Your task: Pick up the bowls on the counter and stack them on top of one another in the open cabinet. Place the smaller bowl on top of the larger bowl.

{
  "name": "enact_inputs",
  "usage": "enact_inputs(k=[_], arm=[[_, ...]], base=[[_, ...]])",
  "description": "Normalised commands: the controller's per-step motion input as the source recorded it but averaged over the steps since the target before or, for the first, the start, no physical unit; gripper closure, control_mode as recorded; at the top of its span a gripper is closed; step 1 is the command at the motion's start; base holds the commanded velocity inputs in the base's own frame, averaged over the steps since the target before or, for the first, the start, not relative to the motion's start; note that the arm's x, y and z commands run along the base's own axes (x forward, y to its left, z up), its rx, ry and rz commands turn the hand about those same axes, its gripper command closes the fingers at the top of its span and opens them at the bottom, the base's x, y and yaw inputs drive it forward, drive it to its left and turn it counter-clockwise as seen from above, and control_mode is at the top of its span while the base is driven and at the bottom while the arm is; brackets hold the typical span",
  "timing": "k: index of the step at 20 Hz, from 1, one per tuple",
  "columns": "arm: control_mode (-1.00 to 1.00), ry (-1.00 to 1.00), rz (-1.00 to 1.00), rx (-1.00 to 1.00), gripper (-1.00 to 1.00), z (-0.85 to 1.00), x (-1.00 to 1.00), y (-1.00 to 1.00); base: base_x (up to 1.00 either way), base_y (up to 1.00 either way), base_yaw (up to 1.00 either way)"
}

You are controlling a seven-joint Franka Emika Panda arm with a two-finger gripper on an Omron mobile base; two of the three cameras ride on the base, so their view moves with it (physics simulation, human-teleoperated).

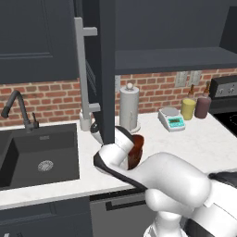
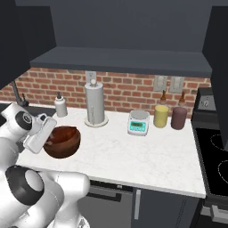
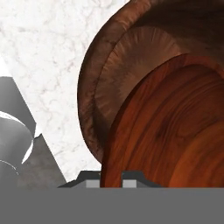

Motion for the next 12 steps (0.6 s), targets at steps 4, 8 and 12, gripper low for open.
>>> enact_inputs(k=[4, 8, 12], arm=[[-1.0, 0.0, 0.02, 0.0, 1.0, 0.0, 0.17, 0.09], [-1.0, 0.0, 0.0, 0.02, 1.0, -0.06, 0.11, 0.14], [-1.0, 0.0, 0.0, 0.06, 1.0, -0.18, 0.02, 0.04]], base=[[0.0, 0.0, 0.0], [0.0, 0.0, 0.0], [0.0, 0.0, 0.0]])
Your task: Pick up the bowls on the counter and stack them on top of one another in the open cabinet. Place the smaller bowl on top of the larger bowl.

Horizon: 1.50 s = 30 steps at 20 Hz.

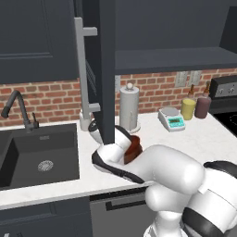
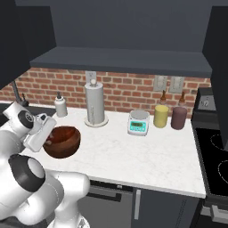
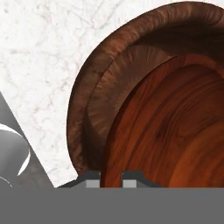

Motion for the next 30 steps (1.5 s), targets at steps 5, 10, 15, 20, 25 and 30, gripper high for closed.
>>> enact_inputs(k=[5, 10, 15, 20, 25, 30], arm=[[-1.0, 0.0, 0.0, 0.1, 1.0, -0.15, 0.17, 0.01], [-1.0, 0.0, 0.0, 0.1, 1.0, -0.15, 0.21, 0.0], [-1.0, 0.0, 0.0, 0.04, 1.0, -0.23, 0.09, 0.0], [-1.0, 0.0, 0.0, 0.05, 1.0, -0.18, 0.06, 0.0], [-1.0, 0.0, 0.0, 0.01, -1.0, -0.01, 0.0, 0.0], [-1.0, 0.0, 0.0, 0.0, -1.0, 0.31, 0.0, 0.0]], base=[[0.0, 0.0, 0.0], [0.0, 0.0, 0.0], [0.0, 0.0, 0.0], [0.0, 0.0, 0.0], [0.0, 0.0, 0.0], [0.0, 0.0, 0.0]])
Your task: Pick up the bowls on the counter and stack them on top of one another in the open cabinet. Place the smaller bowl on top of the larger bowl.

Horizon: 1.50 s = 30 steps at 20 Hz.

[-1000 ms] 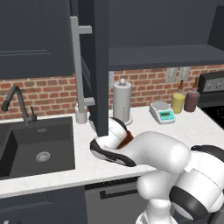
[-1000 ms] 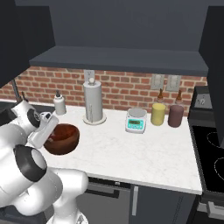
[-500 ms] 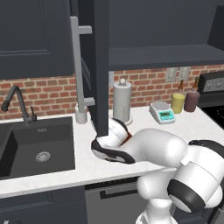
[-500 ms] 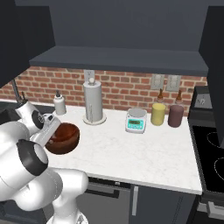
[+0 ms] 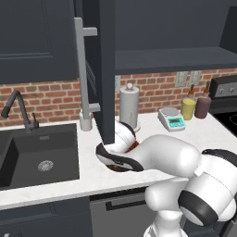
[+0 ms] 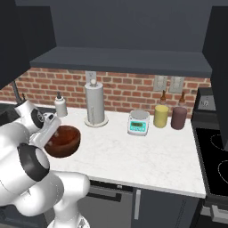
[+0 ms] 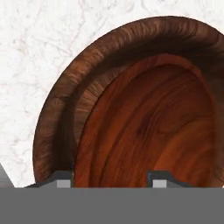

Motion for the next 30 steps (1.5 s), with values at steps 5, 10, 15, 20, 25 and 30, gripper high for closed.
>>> enact_inputs(k=[5, 10, 15, 20, 25, 30], arm=[[-1.0, -0.06, 0.0, 0.05, -1.0, 0.62, -0.08, 0.0], [-1.0, -0.01, -0.06, 0.11, -1.0, 0.4, -0.1, -0.16], [-1.0, 0.01, -0.26, 0.13, -1.0, -0.03, -0.02, -0.92], [-1.0, 0.05, -0.37, 0.25, -1.0, -0.25, 0.0, -0.93], [-1.0, 0.09, -0.42, 0.32, -1.0, -0.01, 0.04, -0.37], [-1.0, 0.1, -0.47, 0.37, -1.0, 0.0, 0.0, 0.02]], base=[[0.0, 0.0, 0.0], [0.0, 0.0, 0.0], [0.0, 0.0, 0.0], [0.0, 0.0, 0.0], [0.0, 0.0, 0.0], [0.0, 0.0, 0.0]])
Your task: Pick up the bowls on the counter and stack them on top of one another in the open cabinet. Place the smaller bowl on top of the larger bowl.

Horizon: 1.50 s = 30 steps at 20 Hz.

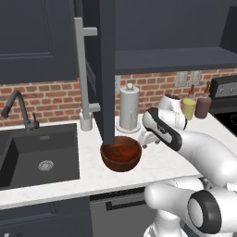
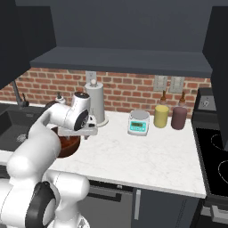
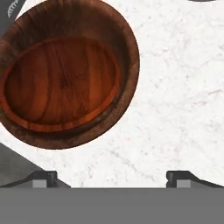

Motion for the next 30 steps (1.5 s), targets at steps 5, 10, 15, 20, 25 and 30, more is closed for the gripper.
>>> enact_inputs(k=[5, 10, 15, 20, 25, 30], arm=[[-1.0, 0.01, -0.43, 0.17, -1.0, 0.0, 0.19, 0.29], [-1.0, 0.0, -0.29, 0.02, -1.0, -0.09, 0.41, 0.16], [-1.0, 0.03, -0.08, 0.0, -1.0, -0.13, 0.41, 0.12], [-1.0, 0.15, -0.01, -0.03, -1.0, -0.3, 0.27, 0.0], [-1.0, 0.2, 0.0, -0.08, -1.0, -0.46, 0.13, -0.02], [-1.0, 0.15, 0.0, -0.03, -1.0, -0.37, 0.07, 0.0]], base=[[0.0, 0.0, 0.0], [0.0, 0.0, 0.0], [0.0, 0.0, 0.0], [0.0, 0.0, 0.0], [0.0, 0.0, 0.0], [0.0, 0.0, 0.0]])
